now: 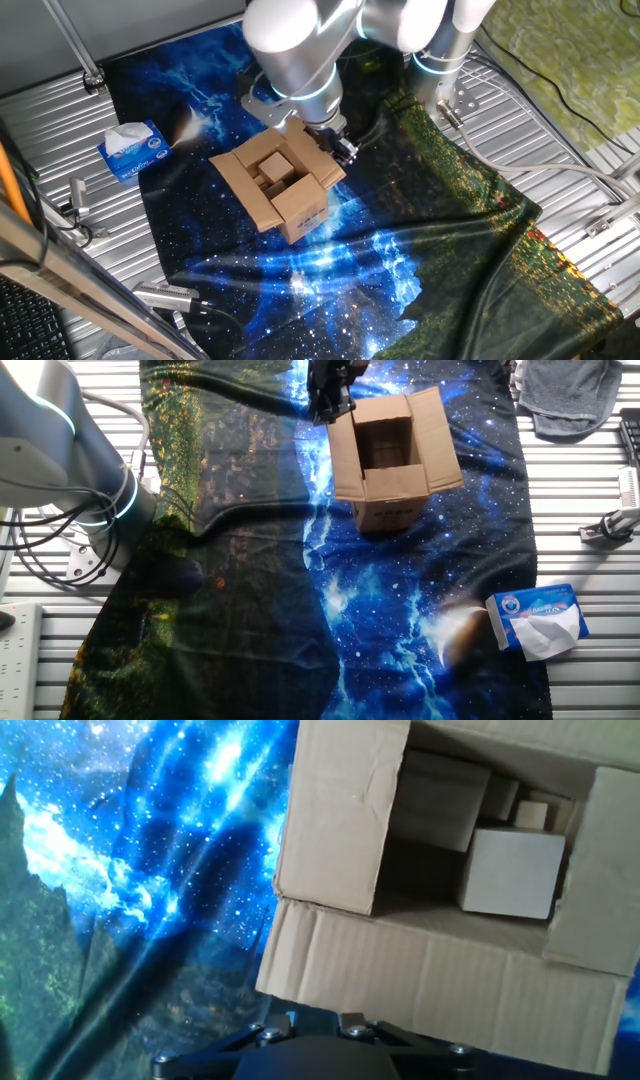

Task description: Cover the box

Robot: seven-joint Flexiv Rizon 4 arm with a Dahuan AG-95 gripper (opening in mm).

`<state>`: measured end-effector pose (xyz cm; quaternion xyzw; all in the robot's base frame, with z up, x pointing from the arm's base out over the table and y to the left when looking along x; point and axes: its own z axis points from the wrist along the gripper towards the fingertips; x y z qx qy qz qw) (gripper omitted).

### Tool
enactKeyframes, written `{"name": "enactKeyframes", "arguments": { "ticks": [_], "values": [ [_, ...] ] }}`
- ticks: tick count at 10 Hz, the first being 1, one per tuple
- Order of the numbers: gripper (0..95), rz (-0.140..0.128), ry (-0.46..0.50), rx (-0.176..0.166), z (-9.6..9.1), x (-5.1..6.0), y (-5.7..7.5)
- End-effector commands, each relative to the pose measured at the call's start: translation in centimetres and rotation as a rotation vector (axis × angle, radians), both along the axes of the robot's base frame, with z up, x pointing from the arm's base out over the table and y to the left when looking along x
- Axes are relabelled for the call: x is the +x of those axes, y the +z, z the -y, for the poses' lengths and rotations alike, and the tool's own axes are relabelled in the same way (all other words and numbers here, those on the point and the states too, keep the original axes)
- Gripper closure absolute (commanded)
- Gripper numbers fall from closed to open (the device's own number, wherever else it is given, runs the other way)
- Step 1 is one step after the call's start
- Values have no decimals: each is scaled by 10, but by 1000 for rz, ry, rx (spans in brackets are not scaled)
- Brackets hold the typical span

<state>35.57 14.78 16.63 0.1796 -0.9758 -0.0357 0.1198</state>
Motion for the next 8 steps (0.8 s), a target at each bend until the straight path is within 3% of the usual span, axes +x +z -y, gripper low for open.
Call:
{"name": "enactKeyframes", "arguments": {
  "ticks": [1,8],
  "values": [
    [760,47,-13,0,0,0,0],
    [760,171,-50,21,-1,0,4]
  ]
}}
